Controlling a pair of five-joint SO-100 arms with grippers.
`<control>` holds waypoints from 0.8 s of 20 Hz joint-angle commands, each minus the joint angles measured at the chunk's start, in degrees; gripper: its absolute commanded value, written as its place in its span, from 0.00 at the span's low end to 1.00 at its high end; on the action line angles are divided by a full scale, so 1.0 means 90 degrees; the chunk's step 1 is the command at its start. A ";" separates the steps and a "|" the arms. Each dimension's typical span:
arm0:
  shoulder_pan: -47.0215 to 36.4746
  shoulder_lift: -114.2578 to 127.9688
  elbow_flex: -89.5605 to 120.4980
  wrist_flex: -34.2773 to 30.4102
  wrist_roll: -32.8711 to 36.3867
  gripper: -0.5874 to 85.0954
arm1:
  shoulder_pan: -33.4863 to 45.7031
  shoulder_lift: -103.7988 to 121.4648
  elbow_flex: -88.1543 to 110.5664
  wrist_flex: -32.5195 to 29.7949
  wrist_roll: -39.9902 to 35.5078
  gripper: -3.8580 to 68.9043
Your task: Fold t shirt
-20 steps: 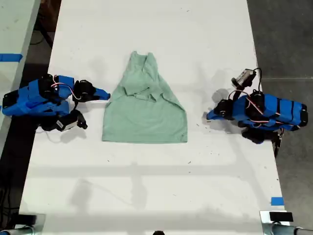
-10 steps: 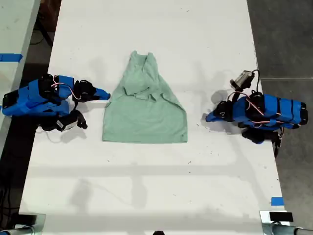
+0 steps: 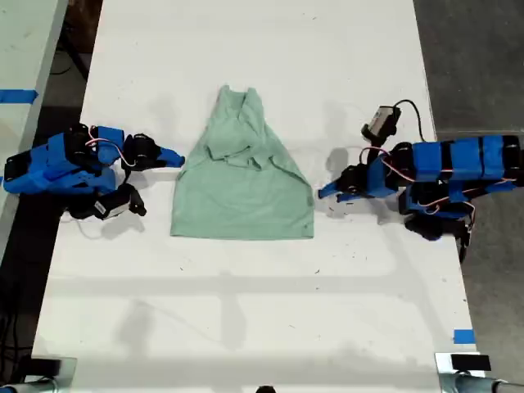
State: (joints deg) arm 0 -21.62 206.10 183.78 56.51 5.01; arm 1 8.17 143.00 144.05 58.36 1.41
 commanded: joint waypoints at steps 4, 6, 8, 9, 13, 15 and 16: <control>0.0098 0.0059 0.0010 -0.0059 0.0049 0.01 | 0.0156 -0.2334 -0.1338 -0.1113 -0.0498 0.41; 0.0117 0.0059 0.0000 -0.0059 0.0049 0.01 | 0.0195 -0.3076 -0.1562 -0.1562 -0.0654 0.39; 0.0117 0.0059 0.0000 -0.0059 0.0068 0.01 | 0.0186 -0.4092 -0.2100 -0.1729 -0.0937 0.25; 0.0117 0.0059 0.0000 -0.0059 0.0068 0.01 | 0.0166 -0.4590 -0.2549 -0.1387 -0.0898 0.04; 0.0127 0.0059 0.0000 -0.0049 0.0068 0.01 | 0.0283 -0.4072 -0.2568 -0.0537 -0.0674 0.04; 0.0127 0.0059 0.0000 -0.0049 0.0068 0.01 | 0.0449 -0.2920 -0.2119 -0.0156 -0.0625 0.04; 0.0117 0.0059 0.0000 -0.0059 0.0078 0.01 | 0.0488 -0.2383 -0.2051 0.0000 -0.0693 0.04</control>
State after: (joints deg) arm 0 -21.62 206.10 183.78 56.51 5.19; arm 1 11.16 111.62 125.51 55.37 -5.54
